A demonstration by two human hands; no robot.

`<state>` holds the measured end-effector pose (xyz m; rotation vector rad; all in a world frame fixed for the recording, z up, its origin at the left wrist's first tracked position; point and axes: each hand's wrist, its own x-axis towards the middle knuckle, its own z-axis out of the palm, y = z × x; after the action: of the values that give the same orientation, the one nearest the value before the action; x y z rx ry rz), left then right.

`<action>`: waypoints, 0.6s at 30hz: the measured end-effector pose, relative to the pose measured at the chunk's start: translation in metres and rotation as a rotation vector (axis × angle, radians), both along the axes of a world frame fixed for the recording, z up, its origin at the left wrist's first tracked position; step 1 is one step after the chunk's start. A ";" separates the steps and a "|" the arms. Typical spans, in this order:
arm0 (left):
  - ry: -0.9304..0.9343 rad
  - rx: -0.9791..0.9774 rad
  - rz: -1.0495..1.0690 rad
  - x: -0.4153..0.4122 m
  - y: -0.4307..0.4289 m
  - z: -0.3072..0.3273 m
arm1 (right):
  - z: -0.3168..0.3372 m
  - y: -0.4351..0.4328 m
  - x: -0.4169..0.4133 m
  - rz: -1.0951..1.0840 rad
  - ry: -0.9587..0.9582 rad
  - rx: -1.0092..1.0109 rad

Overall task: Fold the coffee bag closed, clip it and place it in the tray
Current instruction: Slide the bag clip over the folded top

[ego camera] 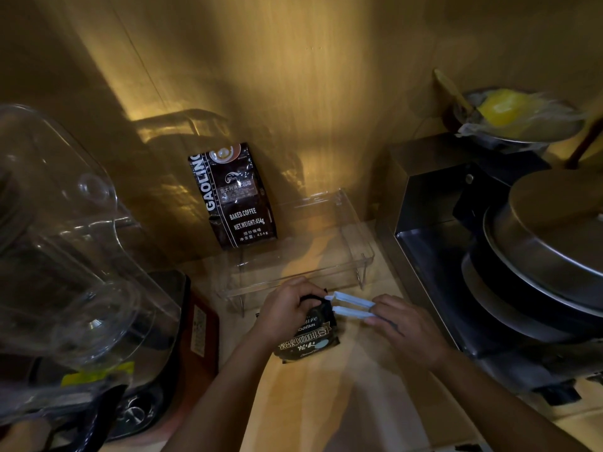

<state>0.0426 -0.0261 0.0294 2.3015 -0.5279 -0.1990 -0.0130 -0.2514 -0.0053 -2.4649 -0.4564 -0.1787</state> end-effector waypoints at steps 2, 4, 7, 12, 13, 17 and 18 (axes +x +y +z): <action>0.003 -0.001 0.037 0.001 0.001 -0.001 | 0.000 -0.003 0.004 0.003 -0.015 -0.022; 0.048 -0.037 0.108 0.000 0.001 -0.002 | 0.001 -0.006 0.007 -0.001 -0.034 -0.011; 0.085 -0.064 0.165 -0.002 0.002 -0.002 | 0.003 -0.006 0.010 0.003 -0.053 -0.010; 0.036 -0.009 0.154 -0.001 0.000 0.000 | 0.005 0.001 0.018 0.044 -0.062 -0.093; 0.009 -0.006 0.150 -0.002 0.000 0.001 | 0.004 0.003 0.020 0.048 -0.066 -0.093; -0.126 -0.045 0.102 -0.003 0.000 0.002 | 0.005 0.007 0.026 0.046 -0.088 -0.026; -0.146 -0.044 0.098 -0.003 0.000 0.001 | 0.007 0.008 0.028 0.054 -0.088 -0.014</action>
<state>0.0397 -0.0261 0.0306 2.3037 -0.4863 0.0276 0.0145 -0.2432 0.0013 -2.4629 -0.5631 -0.2633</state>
